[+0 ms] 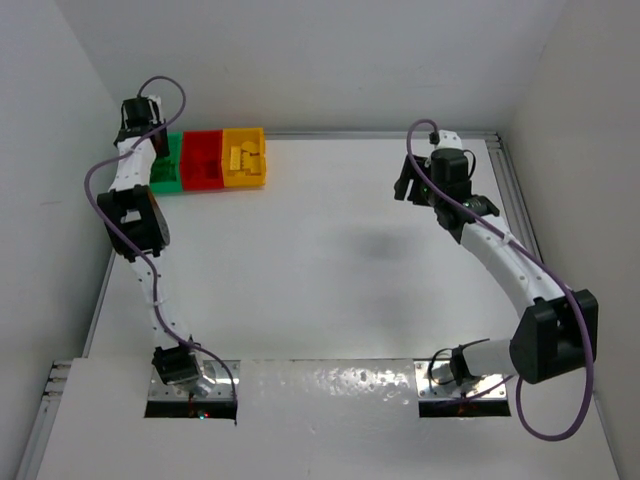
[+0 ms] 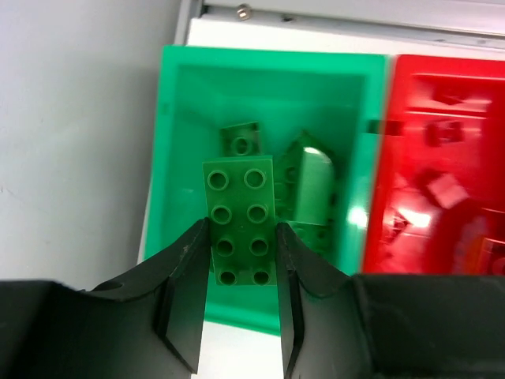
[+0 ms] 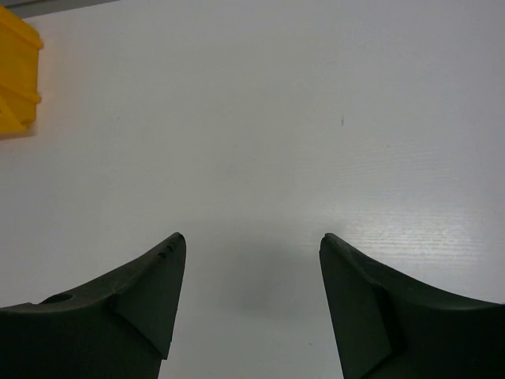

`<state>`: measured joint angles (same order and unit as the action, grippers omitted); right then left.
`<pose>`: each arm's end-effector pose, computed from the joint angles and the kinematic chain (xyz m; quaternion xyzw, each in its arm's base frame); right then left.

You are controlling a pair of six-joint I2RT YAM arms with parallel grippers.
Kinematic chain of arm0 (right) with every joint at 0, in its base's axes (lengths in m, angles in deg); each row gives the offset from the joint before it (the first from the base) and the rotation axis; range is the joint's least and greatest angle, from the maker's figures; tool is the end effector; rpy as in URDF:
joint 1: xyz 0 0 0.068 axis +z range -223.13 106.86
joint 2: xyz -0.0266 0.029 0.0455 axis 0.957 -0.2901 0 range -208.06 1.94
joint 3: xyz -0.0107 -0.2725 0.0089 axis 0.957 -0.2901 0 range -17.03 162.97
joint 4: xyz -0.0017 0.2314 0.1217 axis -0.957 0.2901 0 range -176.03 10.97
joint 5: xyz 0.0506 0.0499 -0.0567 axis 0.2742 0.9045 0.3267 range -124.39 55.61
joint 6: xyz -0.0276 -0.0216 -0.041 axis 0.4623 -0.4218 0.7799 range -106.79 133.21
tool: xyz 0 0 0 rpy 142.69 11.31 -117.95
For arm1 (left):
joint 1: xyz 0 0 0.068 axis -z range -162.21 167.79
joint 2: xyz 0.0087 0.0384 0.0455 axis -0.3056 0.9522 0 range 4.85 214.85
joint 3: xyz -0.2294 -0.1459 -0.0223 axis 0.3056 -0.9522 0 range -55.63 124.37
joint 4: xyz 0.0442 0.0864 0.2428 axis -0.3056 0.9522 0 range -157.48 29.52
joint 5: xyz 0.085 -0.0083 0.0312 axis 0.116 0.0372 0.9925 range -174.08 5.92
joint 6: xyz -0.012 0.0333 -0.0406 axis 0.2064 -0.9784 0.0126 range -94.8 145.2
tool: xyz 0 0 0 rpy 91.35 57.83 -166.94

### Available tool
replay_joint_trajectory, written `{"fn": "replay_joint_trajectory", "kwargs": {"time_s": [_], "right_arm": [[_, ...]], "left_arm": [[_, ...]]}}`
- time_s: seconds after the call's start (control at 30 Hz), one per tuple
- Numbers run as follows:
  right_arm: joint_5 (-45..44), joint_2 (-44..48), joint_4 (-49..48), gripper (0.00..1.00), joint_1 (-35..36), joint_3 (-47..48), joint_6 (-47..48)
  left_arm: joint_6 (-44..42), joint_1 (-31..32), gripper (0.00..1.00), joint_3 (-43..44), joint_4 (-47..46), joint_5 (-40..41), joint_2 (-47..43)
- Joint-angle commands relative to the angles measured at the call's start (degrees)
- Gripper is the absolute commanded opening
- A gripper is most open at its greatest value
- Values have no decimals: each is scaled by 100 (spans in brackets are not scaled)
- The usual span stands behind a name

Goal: Sort the legos into containers by color

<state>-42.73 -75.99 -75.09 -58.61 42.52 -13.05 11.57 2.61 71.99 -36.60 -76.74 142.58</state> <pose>0.3028 0.0730 0.2979 0.1245 0.8525 0.1167 0.4942 0.5293 0.1483 0.2355 -0.0388 0.9076 0.1594 0.3864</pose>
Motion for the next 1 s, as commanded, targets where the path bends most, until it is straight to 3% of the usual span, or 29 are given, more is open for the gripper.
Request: {"fn": "replay_joint_trajectory", "kwargs": {"time_s": [0.0,0.07,0.1,0.13,0.17,0.23,0.4,0.53,0.63,0.67,0.73,0.97], "right_arm": [[-45,-29,22,68,86,285,174],[-45,-38,31,68,130,320,183],[-28,-55,31,68,138,355,183],[-1,-64,31,68,147,373,200],[25,-99,66,68,156,434,218],[25,-108,92,68,173,505,296],[-1,-73,119,69,191,461,394],[34,-12,154,71,191,365,481],[16,32,268,76,191,338,604],[8,67,312,77,191,312,657],[-53,163,418,80,191,172,719],[-177,586,365,90,182,-470,596]], "left_arm": [[62,-90,0,159,-459,-145,-27],[62,-90,0,115,-547,-101,43],[36,-90,5,115,-556,-83,69],[27,-90,12,124,-556,-83,113],[9,-90,35,132,-565,-74,114],[-8,-90,59,124,-574,-48,61],[-78,-90,79,115,-653,-118,-202],[-140,-90,80,141,-495,-171,-562],[-219,-64,80,141,-206,-626,-1028],[-324,-29,80,89,48,-1159,-1194],[-508,67,80,-288,426,-1906,-1748],[-1027,410,82,-2816,1315,-3078,-3829]]}}
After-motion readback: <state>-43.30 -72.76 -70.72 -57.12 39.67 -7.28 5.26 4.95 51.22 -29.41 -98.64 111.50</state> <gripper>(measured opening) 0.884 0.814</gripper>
